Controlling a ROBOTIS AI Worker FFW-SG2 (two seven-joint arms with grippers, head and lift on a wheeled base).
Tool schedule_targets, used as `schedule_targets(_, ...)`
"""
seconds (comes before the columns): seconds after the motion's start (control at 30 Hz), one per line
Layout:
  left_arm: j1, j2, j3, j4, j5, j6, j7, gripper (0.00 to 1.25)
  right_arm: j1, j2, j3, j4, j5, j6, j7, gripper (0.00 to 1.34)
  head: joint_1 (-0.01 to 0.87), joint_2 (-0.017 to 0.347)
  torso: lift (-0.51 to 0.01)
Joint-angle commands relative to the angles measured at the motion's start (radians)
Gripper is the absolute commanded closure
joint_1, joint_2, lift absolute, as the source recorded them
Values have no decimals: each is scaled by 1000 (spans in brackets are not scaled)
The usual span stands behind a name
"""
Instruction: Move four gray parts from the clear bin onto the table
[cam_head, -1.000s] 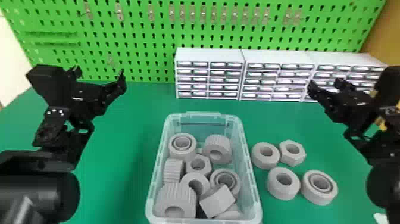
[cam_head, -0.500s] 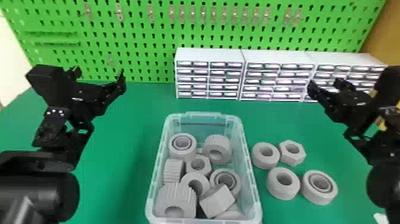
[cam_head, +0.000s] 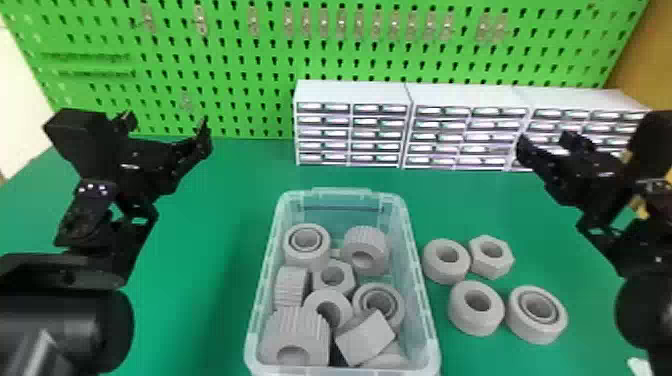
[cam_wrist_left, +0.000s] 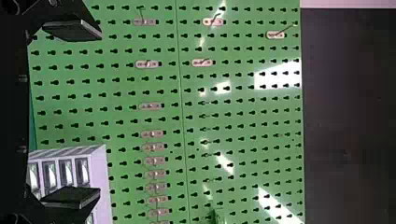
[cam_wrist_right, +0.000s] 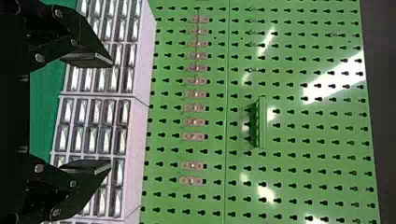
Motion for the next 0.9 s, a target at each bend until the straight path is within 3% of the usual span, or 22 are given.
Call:
schedule_targets(0.0,-2,0,0,0,0,-1,0,113,-1,1,1,0,0,0,0,493,678,34,-50)
schedule_targets(0.87,-2,0,0,0,0,-4,0,113,-1,1,0,0,0,0,0,493,678,34,-50)
